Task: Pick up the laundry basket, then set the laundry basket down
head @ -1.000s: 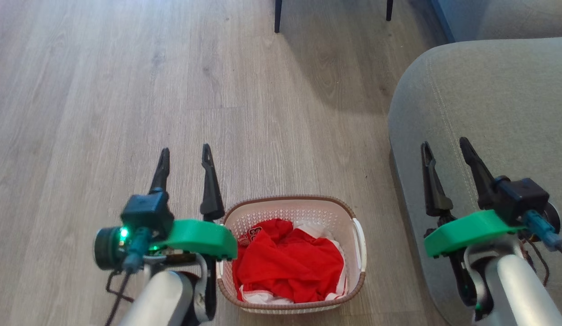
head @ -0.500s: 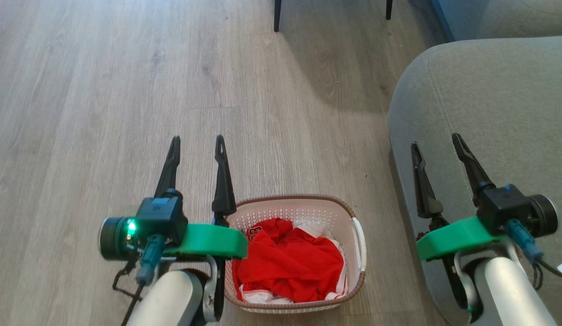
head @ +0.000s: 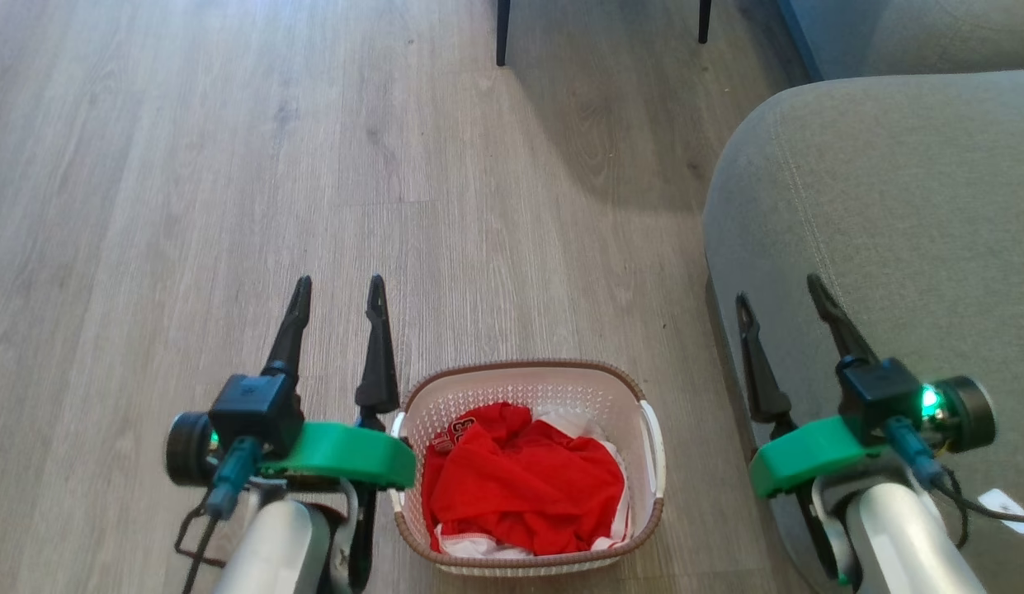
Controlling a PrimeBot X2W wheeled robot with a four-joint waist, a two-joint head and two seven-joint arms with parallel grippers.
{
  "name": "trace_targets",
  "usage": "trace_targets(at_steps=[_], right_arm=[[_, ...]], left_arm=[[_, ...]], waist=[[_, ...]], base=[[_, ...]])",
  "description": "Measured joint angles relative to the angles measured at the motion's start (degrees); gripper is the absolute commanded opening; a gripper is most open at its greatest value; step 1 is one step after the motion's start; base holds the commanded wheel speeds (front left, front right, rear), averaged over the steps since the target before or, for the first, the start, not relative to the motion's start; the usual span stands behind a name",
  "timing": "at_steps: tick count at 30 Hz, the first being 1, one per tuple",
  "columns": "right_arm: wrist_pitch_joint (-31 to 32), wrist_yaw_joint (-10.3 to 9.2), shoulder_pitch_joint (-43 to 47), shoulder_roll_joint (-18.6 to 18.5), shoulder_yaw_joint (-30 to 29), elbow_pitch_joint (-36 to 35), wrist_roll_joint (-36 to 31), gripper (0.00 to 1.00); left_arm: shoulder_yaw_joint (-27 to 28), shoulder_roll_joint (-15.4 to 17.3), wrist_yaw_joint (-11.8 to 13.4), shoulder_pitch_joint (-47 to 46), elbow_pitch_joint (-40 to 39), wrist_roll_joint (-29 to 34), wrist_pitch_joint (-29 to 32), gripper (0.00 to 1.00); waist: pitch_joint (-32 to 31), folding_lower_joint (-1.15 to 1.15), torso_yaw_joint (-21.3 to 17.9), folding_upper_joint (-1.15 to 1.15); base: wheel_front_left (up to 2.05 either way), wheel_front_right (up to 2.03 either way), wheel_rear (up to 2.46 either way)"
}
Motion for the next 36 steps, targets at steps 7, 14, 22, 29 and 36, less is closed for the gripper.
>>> trace_targets(at_steps=[7, 14, 22, 29, 36], right_arm=[[-0.29, 0.0, 0.02, 0.81, -0.14, 5.01, -0.35, 1.0], [-0.29, 0.0, 0.01, 1.09, -0.18, 6.8, 0.3, 1.0], [-0.29, 0.0, 0.0, 1.15, -0.21, 6.92, 0.74, 1.0], [-0.29, 0.0, -0.01, 1.14, -0.08, 7.06, 0.69, 1.0], [-0.29, 0.0, -0.01, 1.14, 0.24, 7.32, 0.69, 1.0]], left_arm=[[-0.19, -0.1, -3.55, 1.17, 6.86, -6.19, -0.49, 1.0], [-0.02, -0.11, -4.38, 1.07, 9.2, -6.06, -0.49, 1.0], [-0.01, -0.11, -4.49, 1.07, 8.8, -6.54, -0.49, 1.0], [-0.16, -0.11, -4.99, 1.07, 9.22, -6.54, -0.49, 1.0], [-0.65, -0.11, -5.06, 1.07, 10.28, -5.87, -0.48, 1.0]], waist=[[-0.48, 0.0, -0.21, 0.0], [-0.51, 0.0, -0.48, 0.0], [-0.43, 0.0, -0.34, 0.0], [-0.54, 0.0, -0.26, 0.0], [-0.41, 0.0, -0.28, 0.0]], base=[[0.0, 0.0, 0.0], [0.0, 0.0, 0.0], [0.0, 0.0, 0.0], [0.0, 0.0, 0.0], [0.0, 0.0, 0.0]])
